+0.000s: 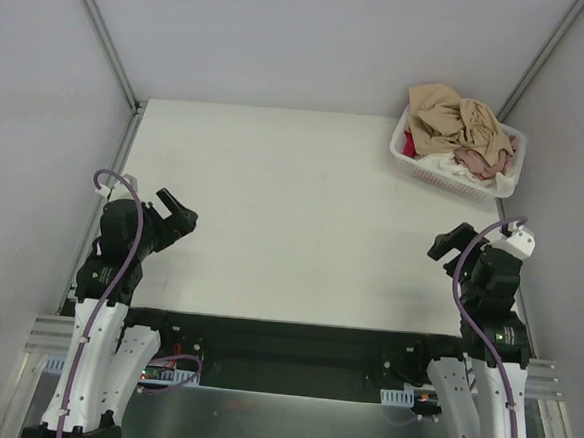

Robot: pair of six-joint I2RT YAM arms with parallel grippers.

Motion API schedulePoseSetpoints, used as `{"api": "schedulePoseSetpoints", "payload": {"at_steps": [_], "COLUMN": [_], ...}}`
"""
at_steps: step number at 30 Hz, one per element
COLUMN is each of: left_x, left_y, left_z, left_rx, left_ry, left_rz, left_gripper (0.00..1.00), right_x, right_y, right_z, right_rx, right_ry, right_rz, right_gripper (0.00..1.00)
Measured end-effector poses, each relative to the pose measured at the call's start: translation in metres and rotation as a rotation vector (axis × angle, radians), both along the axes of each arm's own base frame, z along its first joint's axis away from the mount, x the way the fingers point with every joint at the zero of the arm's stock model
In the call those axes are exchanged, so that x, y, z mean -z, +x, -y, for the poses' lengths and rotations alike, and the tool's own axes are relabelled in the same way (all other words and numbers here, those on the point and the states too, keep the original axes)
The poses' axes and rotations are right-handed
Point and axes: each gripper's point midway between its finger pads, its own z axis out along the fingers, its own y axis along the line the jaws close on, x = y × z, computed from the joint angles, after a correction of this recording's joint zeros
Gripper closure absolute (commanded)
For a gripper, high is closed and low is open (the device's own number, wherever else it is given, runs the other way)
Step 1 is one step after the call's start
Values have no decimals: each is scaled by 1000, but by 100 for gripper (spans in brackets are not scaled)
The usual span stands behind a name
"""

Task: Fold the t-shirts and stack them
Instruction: Grab crumpled tshirt from bin with the right arm

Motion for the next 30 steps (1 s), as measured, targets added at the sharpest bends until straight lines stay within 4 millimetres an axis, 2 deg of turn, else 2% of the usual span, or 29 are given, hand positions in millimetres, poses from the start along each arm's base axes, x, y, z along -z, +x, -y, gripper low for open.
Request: {"api": "schedulePoseSetpoints", "payload": {"at_steps": [3, 6, 8, 11, 13, 16, 18, 19, 23, 28, 30], "left_x": [-2, -3, -3, -2, -1, 1, 2, 2, 3, 5, 6], "left_y": [-1, -1, -1, 1, 2, 2, 3, 3, 4, 5, 5], "left_z": [0, -1, -2, -7, -9, -12, -14, -14, -19, -22, -22], "left_rx": [-2, -9, -18, -50, -65, -79, -84, -89, -109, -124, -125], "left_ry": [-2, -5, -6, 2, 8, 17, 20, 23, 36, 46, 48], "left_rz": [11, 13, 13, 10, 4, -3, -5, -5, -10, -20, -24], "left_gripper": [1, 1, 1, 1, 1, 1, 1, 1, 1, 1, 1], "right_x": [4, -2, -14, -44, -64, -87, -85, -83, -64, -35, -21], "right_y": [4, 14, 24, 54, 80, 135, 170, 193, 266, 336, 356], "right_z": [-1, -3, -3, -3, -4, -2, 1, 4, 18, 39, 45], "right_rx": [-11, -37, -38, -51, -53, -42, -35, -30, -12, -3, -9], "right_ry": [-10, -30, -41, -68, -79, -106, -120, -134, -216, -336, -385], "right_rz": [-35, -76, -102, -140, -152, -174, -211, -230, -295, -341, -344], "right_gripper": [3, 3, 3, 3, 3, 3, 3, 3, 3, 3, 3]}}
